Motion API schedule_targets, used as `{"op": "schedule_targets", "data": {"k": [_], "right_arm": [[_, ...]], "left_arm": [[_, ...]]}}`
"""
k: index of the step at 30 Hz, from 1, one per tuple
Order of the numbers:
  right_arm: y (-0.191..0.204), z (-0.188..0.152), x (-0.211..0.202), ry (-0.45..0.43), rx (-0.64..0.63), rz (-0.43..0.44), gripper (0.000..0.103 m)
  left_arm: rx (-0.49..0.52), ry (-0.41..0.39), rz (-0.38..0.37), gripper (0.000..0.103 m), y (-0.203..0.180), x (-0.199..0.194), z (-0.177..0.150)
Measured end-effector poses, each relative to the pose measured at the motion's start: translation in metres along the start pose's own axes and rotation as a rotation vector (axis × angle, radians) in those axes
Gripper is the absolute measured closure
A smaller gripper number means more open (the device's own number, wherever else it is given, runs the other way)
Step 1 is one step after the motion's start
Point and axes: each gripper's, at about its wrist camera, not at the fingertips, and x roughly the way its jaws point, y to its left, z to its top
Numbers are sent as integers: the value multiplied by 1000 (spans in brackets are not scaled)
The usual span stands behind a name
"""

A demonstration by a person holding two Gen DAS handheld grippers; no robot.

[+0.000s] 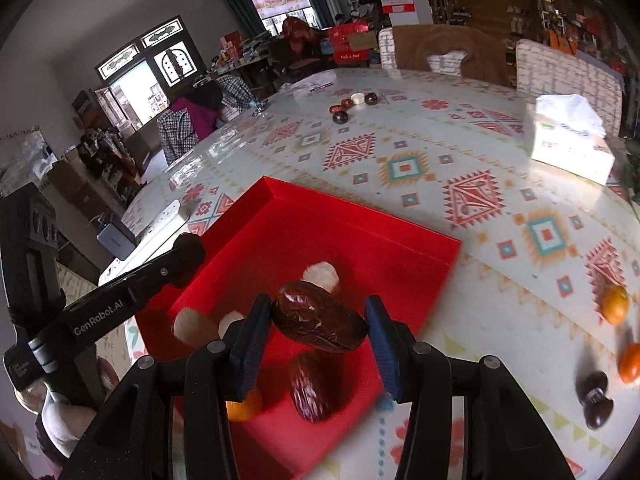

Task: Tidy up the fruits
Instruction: 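Carry both dates into the red tray and open both tools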

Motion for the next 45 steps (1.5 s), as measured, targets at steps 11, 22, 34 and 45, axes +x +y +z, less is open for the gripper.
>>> {"op": "schedule_targets", "data": {"k": [11, 22, 34, 45], "right_arm": [[-13, 21, 42, 50, 60, -19, 51], [-19, 26, 60, 64, 75, -26, 51], [-18, 24, 60, 38, 41, -85, 50], [-22, 22, 31, -19, 87, -26, 37]], "left_arm": [[5, 66, 22, 76, 11, 30, 9], [-1, 99, 33, 76, 16, 43, 11], [4, 59, 34, 55, 9, 32, 11], [16, -17, -18, 44, -13, -14, 6]]}}
